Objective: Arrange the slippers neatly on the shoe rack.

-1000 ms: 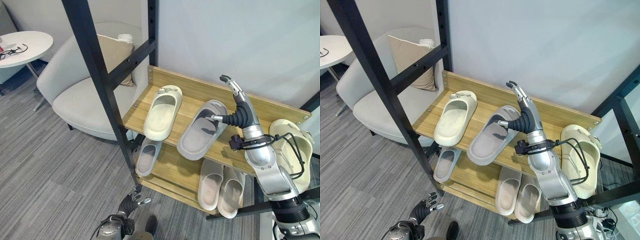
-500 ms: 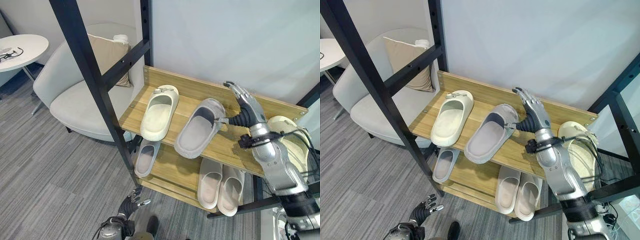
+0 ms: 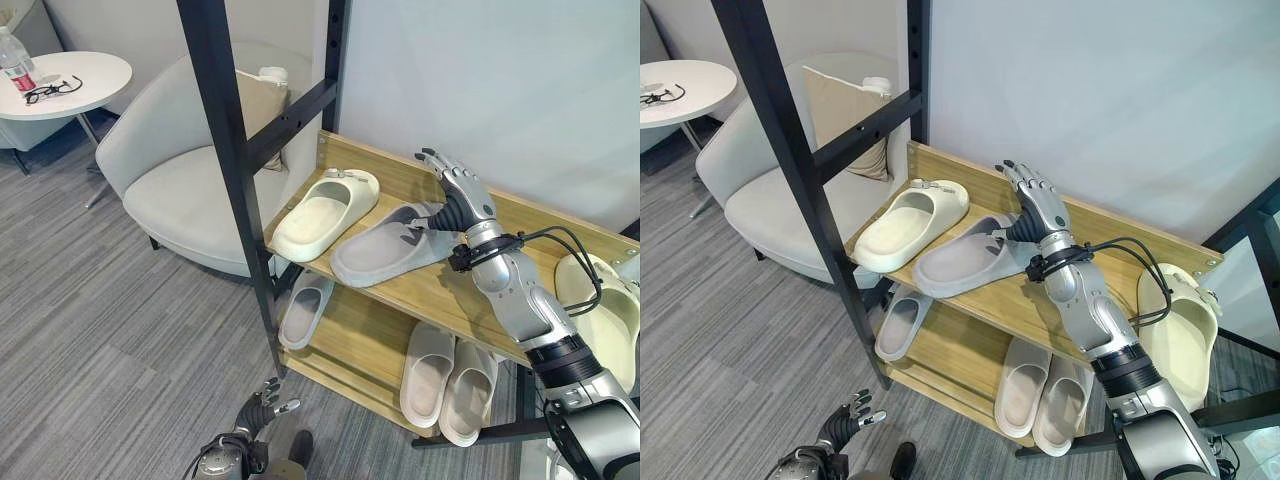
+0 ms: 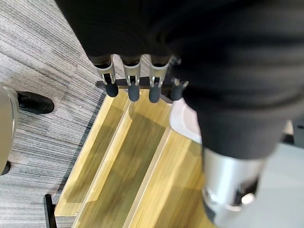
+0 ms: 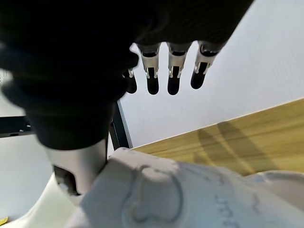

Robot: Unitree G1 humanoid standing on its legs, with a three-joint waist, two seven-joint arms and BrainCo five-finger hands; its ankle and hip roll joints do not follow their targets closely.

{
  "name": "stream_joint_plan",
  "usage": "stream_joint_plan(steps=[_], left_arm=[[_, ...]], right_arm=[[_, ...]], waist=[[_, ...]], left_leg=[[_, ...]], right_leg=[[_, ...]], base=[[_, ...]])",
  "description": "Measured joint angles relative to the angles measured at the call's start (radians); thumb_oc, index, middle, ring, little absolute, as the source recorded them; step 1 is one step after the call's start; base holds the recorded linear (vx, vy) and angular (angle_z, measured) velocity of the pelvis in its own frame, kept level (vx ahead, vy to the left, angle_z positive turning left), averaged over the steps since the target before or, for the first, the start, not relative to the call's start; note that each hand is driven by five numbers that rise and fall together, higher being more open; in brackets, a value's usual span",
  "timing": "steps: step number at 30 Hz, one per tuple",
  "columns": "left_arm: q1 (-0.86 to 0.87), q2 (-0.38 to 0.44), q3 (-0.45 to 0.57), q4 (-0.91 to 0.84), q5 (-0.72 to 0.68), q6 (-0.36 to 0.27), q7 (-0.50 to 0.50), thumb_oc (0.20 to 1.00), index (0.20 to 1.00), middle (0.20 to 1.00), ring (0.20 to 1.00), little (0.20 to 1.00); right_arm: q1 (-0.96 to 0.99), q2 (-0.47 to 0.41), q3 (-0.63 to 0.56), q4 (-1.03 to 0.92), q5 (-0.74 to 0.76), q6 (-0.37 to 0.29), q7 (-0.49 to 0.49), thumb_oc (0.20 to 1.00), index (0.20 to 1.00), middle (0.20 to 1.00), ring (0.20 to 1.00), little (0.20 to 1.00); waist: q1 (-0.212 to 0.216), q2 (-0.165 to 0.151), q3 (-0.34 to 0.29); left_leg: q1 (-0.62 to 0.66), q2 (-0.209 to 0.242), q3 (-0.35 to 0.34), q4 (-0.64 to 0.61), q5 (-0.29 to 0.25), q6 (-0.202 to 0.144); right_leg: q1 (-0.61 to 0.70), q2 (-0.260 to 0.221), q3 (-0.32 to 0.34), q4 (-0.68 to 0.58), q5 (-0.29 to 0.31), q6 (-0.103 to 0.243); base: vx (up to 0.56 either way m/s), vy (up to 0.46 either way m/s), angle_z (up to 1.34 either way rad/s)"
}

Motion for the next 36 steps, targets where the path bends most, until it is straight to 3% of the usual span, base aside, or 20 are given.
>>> stream_joint_plan(steps=[6,7,8,9,10,11,13,18,19,30,34,36], left_arm=[[0.001,0.012,0.003,0.000,0.000,0.000,0.000,1.000,1.000,1.000,1.000,1.000],[-0.001,0.012,0.003,-0.001,0.001,0.000,-0.001,1.000,1.000,1.000,1.000,1.000],[-0.003,0.012,0.003,-0.002,0.001,0.000,-0.001,1.000,1.000,1.000,1.000,1.000],[-0.004,0.012,0.003,-0.003,0.001,0.000,-0.001,1.000,1.000,1.000,1.000,1.000],[-0.006,0.012,0.003,-0.003,0.001,0.000,-0.001,1.000,1.000,1.000,1.000,1.000],[-0.008,0.012,0.002,-0.003,0.001,0.000,-0.001,1.000,1.000,1.000,1.000,1.000],[-0.010,0.012,0.003,-0.003,0.001,0.000,-0.002,1.000,1.000,1.000,1.000,1.000],[-0.005,0.014,0.008,-0.003,0.002,0.001,-0.004,1.000,1.000,1.000,1.000,1.000],[-0.006,0.016,0.007,-0.003,0.002,0.002,-0.005,1.000,1.000,1.000,1.000,1.000],[-0.008,0.016,0.008,-0.006,0.010,0.016,-0.018,1.000,1.000,1.000,1.000,1.000],[-0.007,0.007,0.010,-0.005,0.010,0.018,-0.013,1.000,1.000,1.000,1.000,1.000],[-0.009,0.003,0.011,-0.005,0.010,0.017,-0.003,1.000,1.000,1.000,1.000,1.000]], right_arm=[[0.053,-0.001,-0.014,-0.002,-0.028,0.005,-0.014,1.000,1.000,1.000,1.000,1.000],[0.060,-0.007,-0.019,-0.005,-0.031,0.007,-0.014,0.680,0.680,0.680,0.680,0.680],[0.069,-0.016,-0.026,-0.010,-0.034,0.007,-0.014,0.595,0.595,0.595,0.595,0.595],[0.081,-0.031,-0.035,-0.013,-0.037,0.007,-0.013,0.576,0.576,0.576,0.576,0.576],[0.093,-0.042,-0.049,-0.014,-0.038,0.007,-0.013,0.485,0.485,0.485,0.485,0.485],[0.104,-0.058,-0.053,-0.015,-0.039,0.008,-0.013,0.451,0.451,0.451,0.451,0.451],[0.129,-0.082,-0.058,-0.020,-0.060,0.008,-0.011,0.457,0.457,0.457,0.457,0.457],[0.197,-0.129,-0.131,-0.044,-0.091,0.017,-0.003,0.379,0.379,0.379,0.379,0.379],[0.197,-0.137,-0.141,-0.045,-0.105,0.034,-0.003,0.200,0.200,0.200,0.200,0.200],[0.210,-0.130,-0.176,-0.066,-0.081,0.038,-0.003,0.200,0.200,0.200,0.200,0.200],[0.259,-0.007,-0.223,-0.266,0.061,0.026,-0.025,0.200,0.200,0.200,0.200,0.200],[0.275,0.057,-0.227,-0.382,0.143,-0.018,-0.051,0.200,0.200,0.200,0.200,0.200]], waist=[[-0.003,0.000,0.000],[-0.007,0.001,0.000],[-0.007,0.001,0.000],[-0.007,0.002,0.000],[-0.007,0.002,0.000],[-0.009,0.003,-0.001],[-0.012,0.005,-0.002],[-0.025,0.019,-0.003],[-0.034,0.021,-0.003],[-0.048,0.035,-0.004],[-0.059,0.048,-0.001],[-0.065,0.053,0.000]], left_leg=[[0.001,-0.001,0.000,-0.001,0.000,0.000],[0.001,0.000,0.001,-0.001,0.000,-0.001],[0.001,-0.001,0.000,-0.001,0.000,-0.001],[0.002,-0.001,0.001,-0.001,0.000,0.000],[0.002,-0.001,0.001,-0.001,-0.001,0.001],[0.002,0.000,0.001,-0.001,-0.001,0.001],[0.002,0.000,0.000,-0.001,-0.003,0.004],[0.003,-0.001,0.001,-0.001,-0.005,0.008],[0.006,0.001,0.001,-0.001,0.000,0.000],[0.015,0.001,0.003,-0.001,0.002,0.003],[0.014,0.001,0.004,-0.001,-0.001,0.000],[0.015,0.002,0.006,-0.001,0.000,0.000]], right_leg=[[0.000,-0.001,0.002,0.000,0.000,0.000],[0.000,-0.002,0.003,0.000,0.000,0.000],[0.001,-0.002,0.003,0.000,0.000,0.000],[0.001,-0.002,0.003,0.000,0.000,0.000],[0.001,-0.002,0.003,0.000,0.000,0.000],[0.001,-0.002,0.004,0.000,0.000,0.000],[0.001,-0.002,0.004,0.000,0.000,0.000],[0.002,-0.002,0.004,0.000,0.000,0.000],[0.005,-0.002,0.004,0.000,0.000,0.000],[0.014,-0.001,0.004,0.000,-0.002,0.000],[0.013,-0.001,0.005,0.000,-0.002,0.000],[0.013,-0.001,0.006,0.000,-0.002,-0.001]], base=[[0.00,0.000,0.00],[0.00,0.000,0.00],[0.00,0.000,0.00],[0.00,0.000,0.00],[0.00,0.000,0.00],[0.00,0.000,0.00],[0.00,0.000,0.00],[0.00,0.000,0.00],[0.00,0.000,0.00],[0.00,-0.003,0.00],[-0.01,-0.017,-0.01],[-0.02,-0.034,-0.03]])
